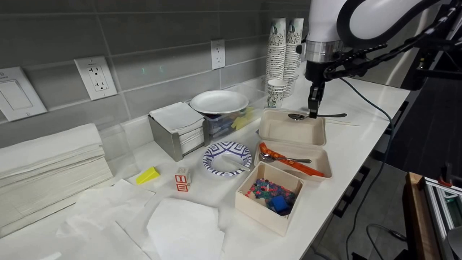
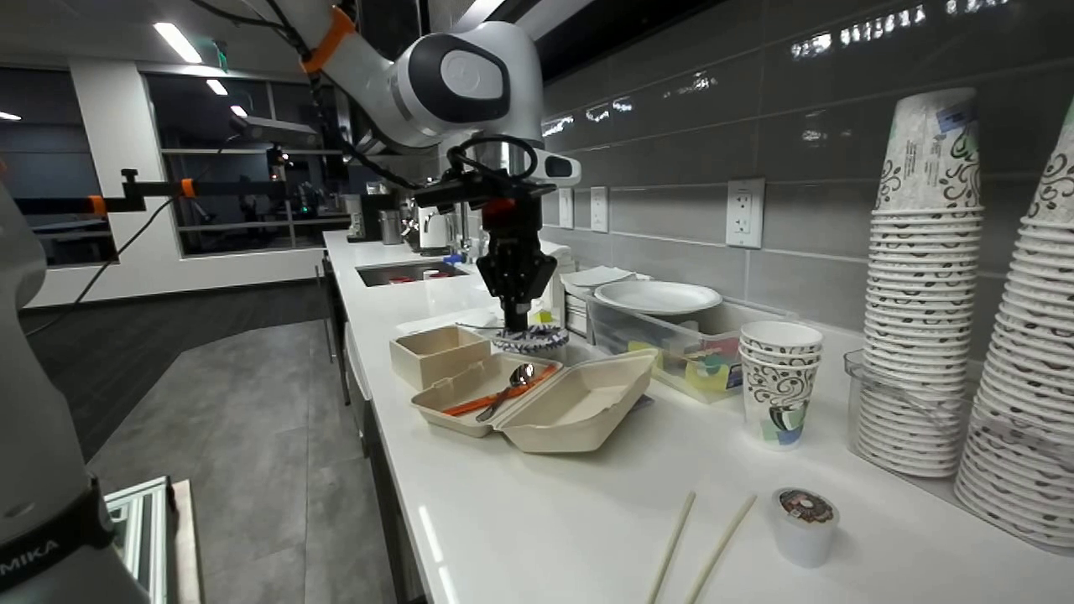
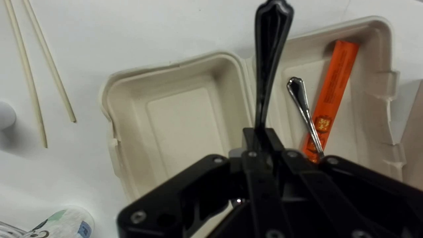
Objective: Pick up the silver spoon from the counter and put it in the food pack.
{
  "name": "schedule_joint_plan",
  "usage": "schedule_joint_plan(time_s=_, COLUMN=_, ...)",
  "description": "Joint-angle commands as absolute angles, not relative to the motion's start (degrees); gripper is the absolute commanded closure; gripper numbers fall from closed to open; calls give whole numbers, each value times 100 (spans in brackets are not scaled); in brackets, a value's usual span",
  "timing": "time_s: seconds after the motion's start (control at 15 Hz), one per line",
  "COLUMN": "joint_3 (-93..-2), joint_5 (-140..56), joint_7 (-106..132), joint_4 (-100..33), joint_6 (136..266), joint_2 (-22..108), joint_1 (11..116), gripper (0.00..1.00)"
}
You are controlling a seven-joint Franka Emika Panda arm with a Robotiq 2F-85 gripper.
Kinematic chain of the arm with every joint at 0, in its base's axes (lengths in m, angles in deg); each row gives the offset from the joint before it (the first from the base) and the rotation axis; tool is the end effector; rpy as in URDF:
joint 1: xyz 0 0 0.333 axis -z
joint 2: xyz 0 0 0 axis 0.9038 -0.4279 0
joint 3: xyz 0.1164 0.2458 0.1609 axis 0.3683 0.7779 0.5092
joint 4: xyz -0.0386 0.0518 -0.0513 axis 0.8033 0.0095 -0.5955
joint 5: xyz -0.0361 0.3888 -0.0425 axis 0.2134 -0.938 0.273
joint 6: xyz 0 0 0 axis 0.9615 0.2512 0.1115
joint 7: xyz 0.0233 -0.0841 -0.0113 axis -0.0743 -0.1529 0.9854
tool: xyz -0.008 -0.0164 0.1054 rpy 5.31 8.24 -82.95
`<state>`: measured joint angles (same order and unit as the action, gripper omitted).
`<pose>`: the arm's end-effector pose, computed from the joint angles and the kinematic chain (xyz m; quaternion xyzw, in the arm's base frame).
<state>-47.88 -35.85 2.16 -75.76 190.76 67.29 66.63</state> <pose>0.4739 -0.0567 0.3805 0.9968 0.0478 -0.0316 0.0562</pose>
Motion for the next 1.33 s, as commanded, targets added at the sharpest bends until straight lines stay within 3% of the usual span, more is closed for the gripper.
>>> schedule_joint_plan(time_s=0.0, joint_3=-4644, joint_5=-3796, joint_7=180, joint_4=-7600, joint_6=19062, joint_2=6620, joint_1=6574, gripper=98)
schedule_joint_plan(time_s=1.27, joint_3=-4131, joint_5=-4330, joint_7=-283, joint_4=-7671, joint_6=21292, joint_2=5199, joint_1=6307, gripper=98)
